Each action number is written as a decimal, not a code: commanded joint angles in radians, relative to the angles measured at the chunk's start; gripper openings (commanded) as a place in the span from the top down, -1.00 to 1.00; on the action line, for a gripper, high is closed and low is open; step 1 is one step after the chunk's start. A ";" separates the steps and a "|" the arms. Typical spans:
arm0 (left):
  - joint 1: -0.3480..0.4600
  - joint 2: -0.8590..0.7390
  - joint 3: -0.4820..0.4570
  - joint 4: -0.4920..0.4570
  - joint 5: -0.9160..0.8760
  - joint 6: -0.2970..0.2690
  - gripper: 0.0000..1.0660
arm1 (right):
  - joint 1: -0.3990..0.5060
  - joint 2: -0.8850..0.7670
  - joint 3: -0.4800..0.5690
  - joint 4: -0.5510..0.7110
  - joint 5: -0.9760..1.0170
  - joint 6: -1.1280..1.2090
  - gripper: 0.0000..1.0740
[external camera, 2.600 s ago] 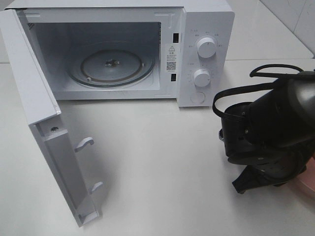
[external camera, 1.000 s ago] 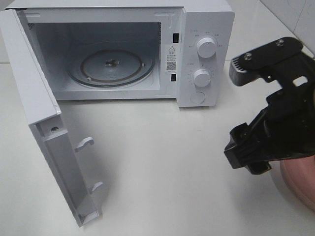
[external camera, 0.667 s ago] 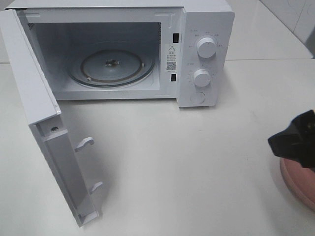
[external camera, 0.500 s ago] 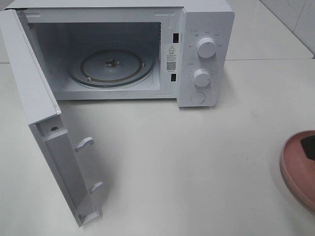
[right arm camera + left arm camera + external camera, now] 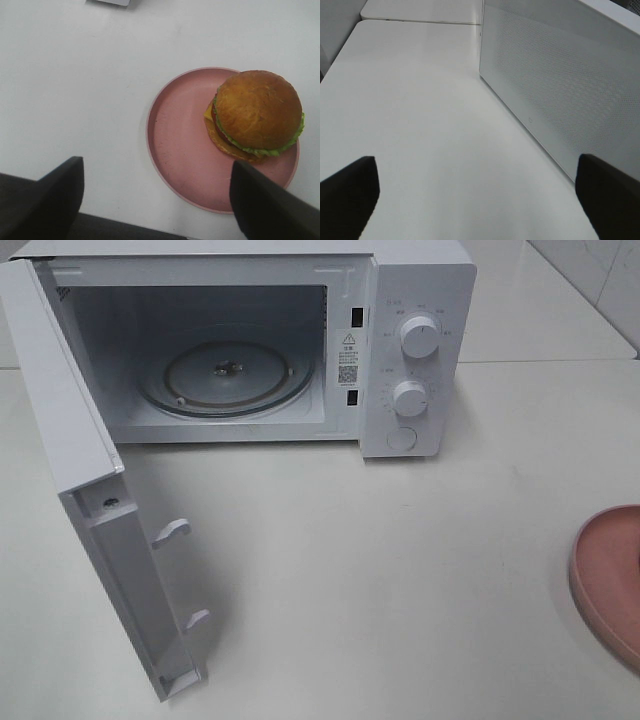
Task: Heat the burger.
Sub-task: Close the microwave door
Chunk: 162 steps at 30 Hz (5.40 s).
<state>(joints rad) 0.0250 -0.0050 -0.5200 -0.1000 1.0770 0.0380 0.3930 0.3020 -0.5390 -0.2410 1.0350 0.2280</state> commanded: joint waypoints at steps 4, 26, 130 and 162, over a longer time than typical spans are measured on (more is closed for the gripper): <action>-0.002 -0.015 0.001 -0.001 -0.007 -0.002 -0.88 | -0.148 -0.150 0.043 0.093 -0.073 -0.111 -0.42; -0.002 -0.015 0.001 -0.001 -0.007 -0.002 -0.88 | -0.323 -0.333 0.044 0.128 -0.073 -0.168 -0.29; -0.002 0.878 0.376 0.355 -1.592 -0.258 1.00 | -0.323 -0.332 0.044 0.128 -0.073 -0.167 -0.25; -0.166 1.396 0.281 0.633 -1.976 -0.427 1.00 | -0.323 -0.332 0.044 0.128 -0.073 -0.167 -0.25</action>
<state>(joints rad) -0.1170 1.3820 -0.2310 0.5700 -0.8730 -0.4160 0.0760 -0.0050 -0.4980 -0.1110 0.9680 0.0770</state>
